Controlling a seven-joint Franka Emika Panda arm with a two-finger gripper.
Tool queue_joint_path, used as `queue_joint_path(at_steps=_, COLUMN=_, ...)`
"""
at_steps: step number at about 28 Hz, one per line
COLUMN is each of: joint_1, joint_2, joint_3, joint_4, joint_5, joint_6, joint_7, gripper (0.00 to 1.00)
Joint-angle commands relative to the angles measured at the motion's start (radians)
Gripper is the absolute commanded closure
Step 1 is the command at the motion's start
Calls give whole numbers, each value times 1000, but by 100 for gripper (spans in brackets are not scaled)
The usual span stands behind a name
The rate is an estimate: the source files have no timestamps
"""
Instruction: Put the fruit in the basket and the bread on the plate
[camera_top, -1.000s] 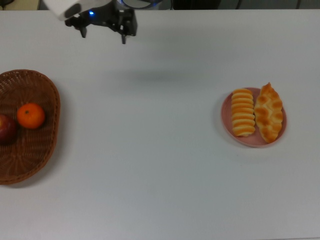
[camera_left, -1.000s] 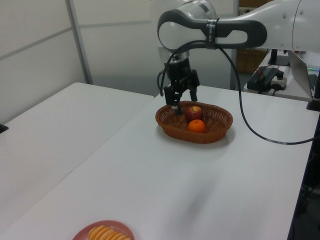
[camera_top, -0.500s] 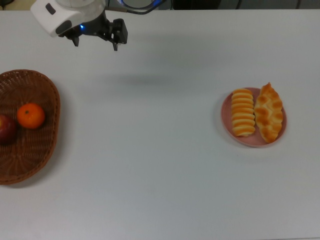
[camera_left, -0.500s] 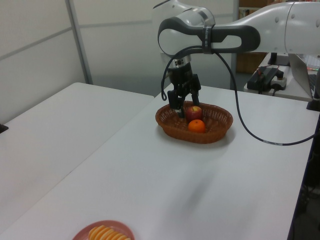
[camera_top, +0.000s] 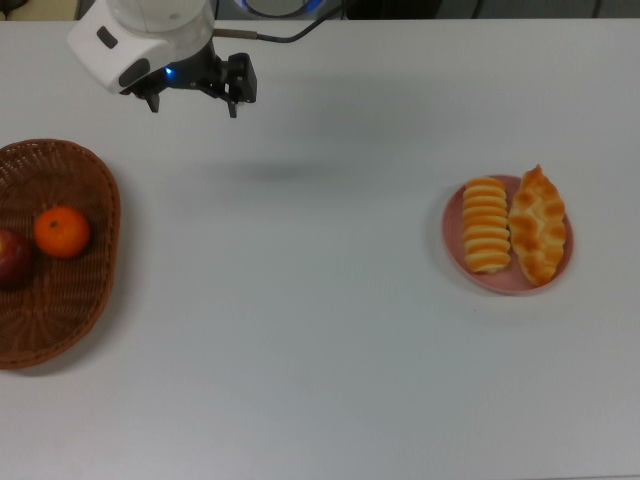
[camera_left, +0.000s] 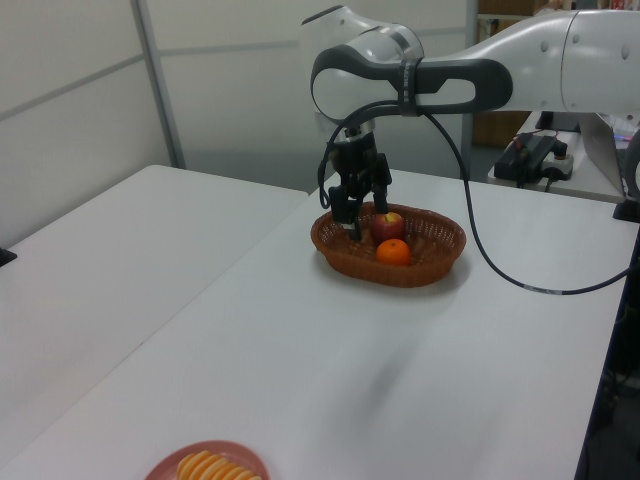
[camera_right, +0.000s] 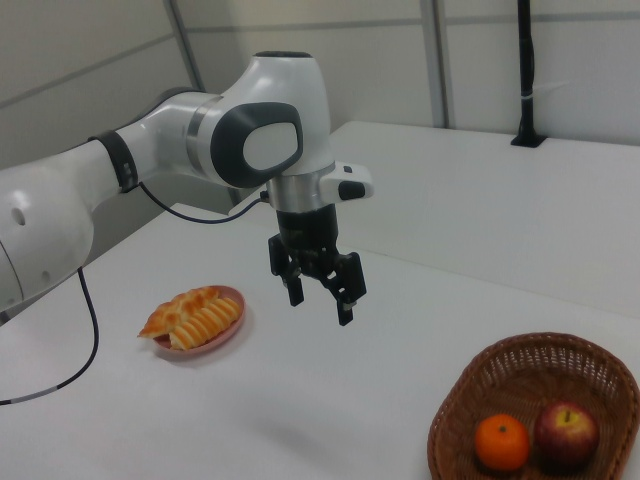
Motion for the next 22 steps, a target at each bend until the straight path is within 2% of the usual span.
queue_joint_path(at_steps=1, joint_1=1, joint_2=0, joint_3=-5, joint_4=-6, joint_5=15, joint_6=37, joint_7=-30, gripper=0)
queue_joint_path(at_steps=22, joint_1=11, joint_2=2, joint_3=2, joint_4=-6, joint_5=17, joint_6=37, joint_7=-29, gripper=0)
